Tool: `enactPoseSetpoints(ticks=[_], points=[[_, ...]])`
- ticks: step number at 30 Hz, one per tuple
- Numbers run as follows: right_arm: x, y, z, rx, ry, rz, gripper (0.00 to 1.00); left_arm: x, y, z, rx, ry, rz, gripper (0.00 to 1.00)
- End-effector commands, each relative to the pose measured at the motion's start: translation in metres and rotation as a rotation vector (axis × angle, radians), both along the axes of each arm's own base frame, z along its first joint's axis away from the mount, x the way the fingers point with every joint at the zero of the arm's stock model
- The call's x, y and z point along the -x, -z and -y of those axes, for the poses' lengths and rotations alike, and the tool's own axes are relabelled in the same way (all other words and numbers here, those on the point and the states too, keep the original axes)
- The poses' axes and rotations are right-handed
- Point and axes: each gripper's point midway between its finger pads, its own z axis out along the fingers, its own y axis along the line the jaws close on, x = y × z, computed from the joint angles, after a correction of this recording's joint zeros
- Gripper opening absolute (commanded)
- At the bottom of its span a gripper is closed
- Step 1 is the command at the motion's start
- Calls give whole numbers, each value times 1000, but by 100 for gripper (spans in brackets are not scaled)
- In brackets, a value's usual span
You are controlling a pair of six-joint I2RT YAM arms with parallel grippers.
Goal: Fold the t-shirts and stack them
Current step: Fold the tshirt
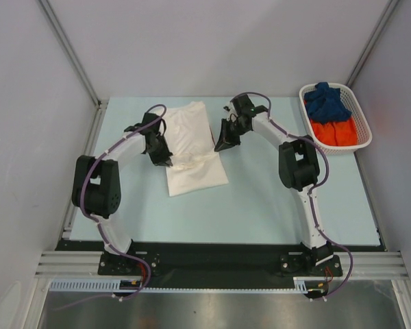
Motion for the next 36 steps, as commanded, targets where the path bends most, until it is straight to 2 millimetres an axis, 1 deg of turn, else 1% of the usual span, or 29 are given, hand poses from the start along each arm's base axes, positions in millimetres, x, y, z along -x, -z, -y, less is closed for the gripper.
enactPoseSetpoints(ticks=[1, 4, 5, 6, 9, 11, 12, 13, 14, 16, 18, 19, 20, 21, 22, 23, 24, 25, 26, 27, 28, 29, 30, 31, 32, 33, 34, 35, 36], points=[[-15, -9, 1, -40, -5, 27, 0, -23, -8, 0, 19, 18, 53, 0], [-21, -7, 0, -51, -6, 23, 2, -26, -4, -4, 23, -1, 47, 1], [-21, -1, -1, -53, -5, 7, 3, -27, -2, -7, 16, -10, 43, 0], [-23, -3, -2, -60, -9, 12, 4, -29, -2, -9, 16, -16, 47, 0], [-25, 1, -2, -56, -8, 13, 9, -31, 3, -17, 11, -34, 38, 0], [-30, -1, -1, -66, 4, 15, 10, -33, 5, -20, 8, -38, 38, 0], [-33, 0, -1, -70, 10, 15, 11, -36, 6, -20, 21, -40, 42, 2], [-36, -4, -1, -76, 13, 25, 11, -40, 4, -19, 34, -35, 52, 6], [-38, -6, -2, -85, 22, 21, 13, -43, 3, -18, 41, -34, 59, 16], [-47, -11, -2, -105, 30, 37, 14, -56, -3, -14, 64, -20, 98, 22], [-54, -15, -3, -123, 50, 43, 24, -65, -8, -16, 57, -21, 111, 35], [-56, -17, -4, -129, 52, 45, 29, -73, -17, -17, 53, -16, 138, 42], [-64, -31, -4, -136, 60, 83, 31, -77, -26, -19, 49, -20, 156, 45], [-64, -36, -4, -138, 63, 83, 33, -80, -34, -23, 42, -32, 174, 48], [-65, -46, -3, -141, 64, 95, 35, -81, -54, -27, 24, -38, 222, 69], [-62, -48, -1, -124, 72, 92, 42, -80, -64, -28, 22, -39, 243, 70], [-60, -53, 2, -113, 69, 104, 45, -77, -73, -26, 24, -32, 263, 70], [-56, -65, 3, -109, 61, 122, 46, -71, -75, -24, 30, -22, 264, 69], [-52, -67, 4, -87, 56, 137, 50, -63, -89, -21, 46, -12, 286, 66], [-43, -62, 6, -52, 46, 120, 50, -56, -92, -16, 55, 3, 293, 63], [-35, -62, 3, -25, 10, 145, 50, -43, -82, -13, 59, 7, 261, 62], [-28, -70, 1, -9, -6, 167, 50, -34, -91, -8, 88, 19, 279, 59], [-17, -59, -2, 4, -28, 147, 48, -29, -91, 1, 116, 35, 288, 55], [-9, -58, -7, 2, -51, 148, 46, -14, -77, 7, 150, 31, 251, 43], [0, -61, -20, -10, -75, 159, 36, -7, -75, 18, 186, 52, 249, 37], [4, -58, -25, -11, -78, 151, 31, -7, -79, 28, 225, 71, 285, 34], [11, -48, -28, -8, -84, 128, 27, 3, -65, 34, 249, 68, 250, 31], [13, -47, -36, -24, -82, 125, 20, 3, -61, 50, 307, 87, 248, 27], [13, -45, -38, -27, -78, 120, 19, 10, -52, 55, 329, 105, 210, 25]])
